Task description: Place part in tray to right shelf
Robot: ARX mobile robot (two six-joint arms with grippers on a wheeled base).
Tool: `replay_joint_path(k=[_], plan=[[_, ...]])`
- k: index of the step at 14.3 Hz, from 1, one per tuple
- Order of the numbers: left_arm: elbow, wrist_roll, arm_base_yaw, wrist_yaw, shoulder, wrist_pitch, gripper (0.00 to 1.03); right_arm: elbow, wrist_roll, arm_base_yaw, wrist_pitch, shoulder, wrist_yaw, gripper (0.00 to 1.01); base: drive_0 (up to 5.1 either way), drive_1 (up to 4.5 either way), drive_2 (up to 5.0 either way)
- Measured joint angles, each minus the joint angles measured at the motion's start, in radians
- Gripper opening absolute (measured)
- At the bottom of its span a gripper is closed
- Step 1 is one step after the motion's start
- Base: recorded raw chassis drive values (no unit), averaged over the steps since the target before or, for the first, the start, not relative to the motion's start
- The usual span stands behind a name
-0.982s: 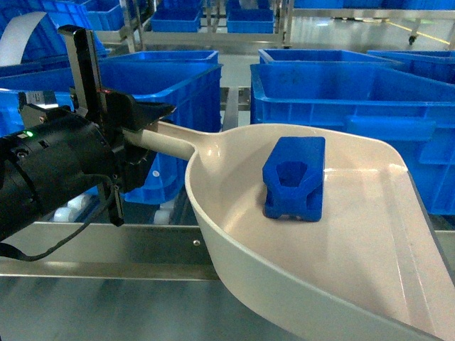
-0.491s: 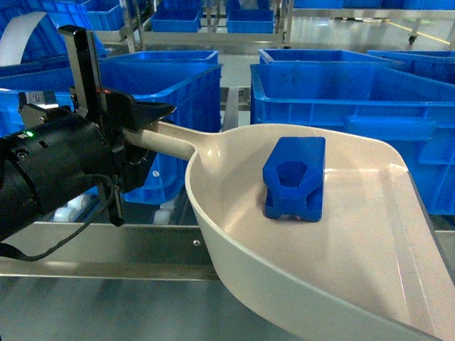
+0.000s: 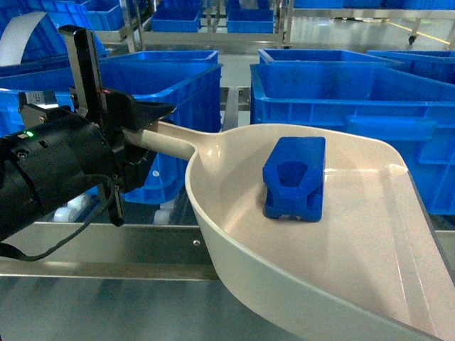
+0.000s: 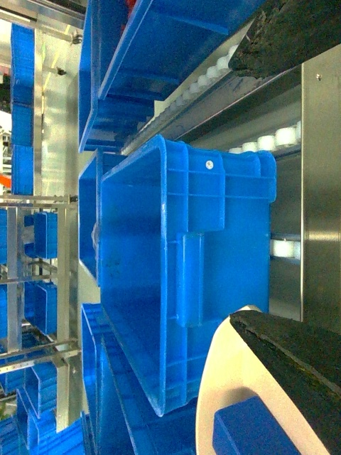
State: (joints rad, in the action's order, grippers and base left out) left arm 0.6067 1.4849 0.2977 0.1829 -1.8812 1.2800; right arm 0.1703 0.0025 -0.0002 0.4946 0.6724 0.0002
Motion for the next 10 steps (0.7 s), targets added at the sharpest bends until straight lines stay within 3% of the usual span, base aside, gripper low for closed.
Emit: replay_joint_path(k=[10], plan=[[0.0, 0.0, 0.0, 0.0, 0.0, 0.0, 0.12, 0.0, 0.0, 0.0, 0.0, 0.0, 0.0, 0.98, 0.0, 0.0, 0.0]])
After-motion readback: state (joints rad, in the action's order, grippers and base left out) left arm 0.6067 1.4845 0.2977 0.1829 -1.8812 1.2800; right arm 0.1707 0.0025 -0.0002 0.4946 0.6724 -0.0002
